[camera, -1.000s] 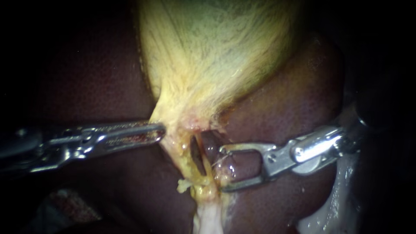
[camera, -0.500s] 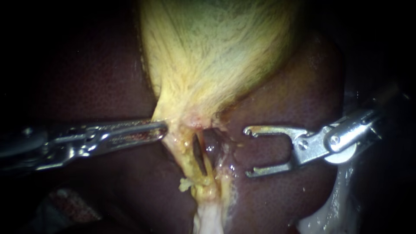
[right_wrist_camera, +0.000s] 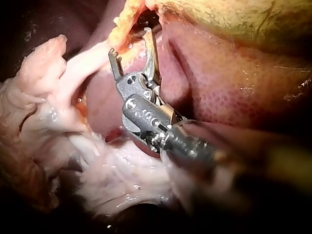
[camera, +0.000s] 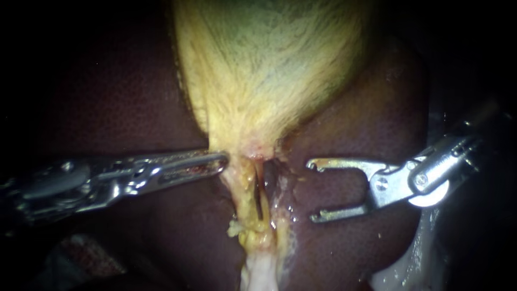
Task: Going back first clip left tube
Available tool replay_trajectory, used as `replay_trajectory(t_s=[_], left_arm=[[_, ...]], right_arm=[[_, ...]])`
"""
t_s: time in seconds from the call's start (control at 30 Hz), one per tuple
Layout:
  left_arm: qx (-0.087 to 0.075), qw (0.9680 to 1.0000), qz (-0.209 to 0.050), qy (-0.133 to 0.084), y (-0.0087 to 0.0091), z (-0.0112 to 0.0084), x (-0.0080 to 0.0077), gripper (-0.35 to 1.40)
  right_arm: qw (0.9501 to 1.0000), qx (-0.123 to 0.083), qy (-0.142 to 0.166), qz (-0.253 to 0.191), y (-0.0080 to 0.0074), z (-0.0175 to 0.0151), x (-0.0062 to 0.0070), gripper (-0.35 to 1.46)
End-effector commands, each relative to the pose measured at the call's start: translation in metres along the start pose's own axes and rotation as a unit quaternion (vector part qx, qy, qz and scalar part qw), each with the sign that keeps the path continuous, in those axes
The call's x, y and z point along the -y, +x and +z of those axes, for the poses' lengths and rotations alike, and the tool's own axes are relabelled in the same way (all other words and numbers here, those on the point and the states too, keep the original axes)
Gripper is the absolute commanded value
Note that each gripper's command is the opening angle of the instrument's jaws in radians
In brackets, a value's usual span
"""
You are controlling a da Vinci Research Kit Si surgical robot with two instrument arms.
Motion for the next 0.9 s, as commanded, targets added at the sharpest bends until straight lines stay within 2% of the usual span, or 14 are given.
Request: replay_trajectory(t_s=[0.03, 0.4, 0.9], left_arm=[[-0.002, 1.0000, 0.000, -0.001, 0.0001, 0.0001, 0.0001, -0.05], [-0.004, 1.0000, 0.001, 0.001, 0.0004, 0.0009, 0.0004, -0.05], [-0.005, 1.0000, 0.002, 0.002, 0.0005, 0.0007, 0.0002, -0.05]], right_arm=[[1.0000, 0.000, 0.000, 0.000, 0.0001, -0.0001, -0.0001, 0.60], [1.0000, -0.001, 0.001, -0.001, 0.0005, -0.0006, -0.0001, 0.60], [1.0000, 0.000, 0.000, -0.001, 0.0006, -0.0005, -0.0001, 0.60]])
